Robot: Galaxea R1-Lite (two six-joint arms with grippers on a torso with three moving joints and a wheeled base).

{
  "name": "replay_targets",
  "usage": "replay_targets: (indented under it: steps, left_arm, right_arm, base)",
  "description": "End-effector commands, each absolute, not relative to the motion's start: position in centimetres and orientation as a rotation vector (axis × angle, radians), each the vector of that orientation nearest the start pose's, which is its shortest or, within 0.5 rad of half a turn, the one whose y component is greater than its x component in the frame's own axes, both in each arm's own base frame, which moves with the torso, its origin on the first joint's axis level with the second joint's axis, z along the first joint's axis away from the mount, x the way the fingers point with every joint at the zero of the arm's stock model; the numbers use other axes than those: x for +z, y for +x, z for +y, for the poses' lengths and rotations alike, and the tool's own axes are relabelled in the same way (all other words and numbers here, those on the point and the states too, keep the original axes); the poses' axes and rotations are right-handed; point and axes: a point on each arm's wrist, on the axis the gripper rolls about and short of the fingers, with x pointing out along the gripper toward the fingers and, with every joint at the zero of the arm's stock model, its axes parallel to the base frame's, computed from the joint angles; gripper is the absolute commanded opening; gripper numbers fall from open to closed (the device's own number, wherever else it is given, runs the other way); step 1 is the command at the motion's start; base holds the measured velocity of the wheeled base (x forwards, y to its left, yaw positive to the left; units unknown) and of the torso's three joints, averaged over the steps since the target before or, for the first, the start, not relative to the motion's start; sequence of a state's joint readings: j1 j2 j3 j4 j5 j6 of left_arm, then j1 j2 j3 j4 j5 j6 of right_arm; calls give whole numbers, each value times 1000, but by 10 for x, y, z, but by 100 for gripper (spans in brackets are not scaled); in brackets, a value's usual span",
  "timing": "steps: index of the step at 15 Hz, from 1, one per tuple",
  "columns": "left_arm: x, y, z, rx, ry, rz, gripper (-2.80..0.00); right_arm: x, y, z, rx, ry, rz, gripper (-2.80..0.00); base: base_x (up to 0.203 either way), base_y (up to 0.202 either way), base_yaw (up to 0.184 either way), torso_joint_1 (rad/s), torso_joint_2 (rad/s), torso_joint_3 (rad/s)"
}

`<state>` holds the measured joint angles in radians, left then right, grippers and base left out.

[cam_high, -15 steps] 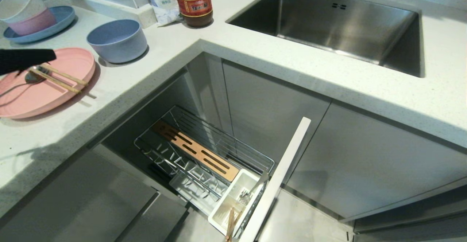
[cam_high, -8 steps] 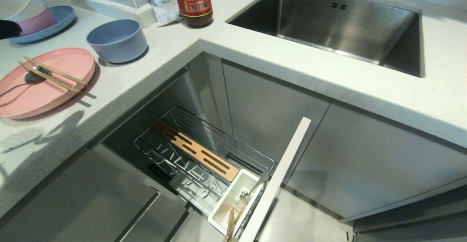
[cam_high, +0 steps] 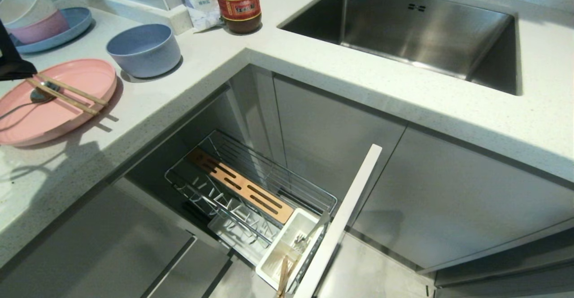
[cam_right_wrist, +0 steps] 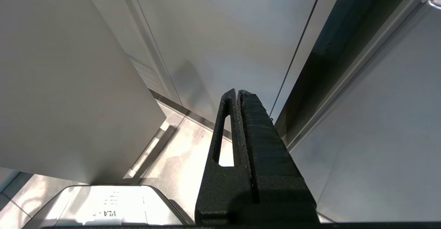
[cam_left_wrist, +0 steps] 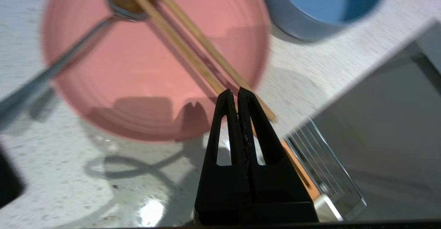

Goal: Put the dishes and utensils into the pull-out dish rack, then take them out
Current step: Pick up the chopsticks and place it in the cupboard

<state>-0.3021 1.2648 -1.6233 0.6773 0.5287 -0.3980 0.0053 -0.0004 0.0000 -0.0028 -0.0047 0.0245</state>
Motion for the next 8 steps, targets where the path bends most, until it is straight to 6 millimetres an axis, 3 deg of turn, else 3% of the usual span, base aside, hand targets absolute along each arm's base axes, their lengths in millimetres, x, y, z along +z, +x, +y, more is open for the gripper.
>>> replay_targets:
  steps: [1, 7, 8]
  left_arm:
    - [384, 153, -34, 368, -245, 251, -280]
    - [378, 166, -34, 444, -221, 266, -280]
    - [378, 168, -33, 450, -219, 269, 0]
  right_arm:
    - [75, -23, 0, 2, 25, -6, -280]
    - [75, -23, 0, 2, 25, -6, -280]
    - [75, -23, 0, 2, 25, -6, -280]
  base:
    - [0, 0, 0, 0, 0, 0]
    - [0, 0, 0, 0, 0, 0]
    - [0, 0, 0, 0, 0, 0]
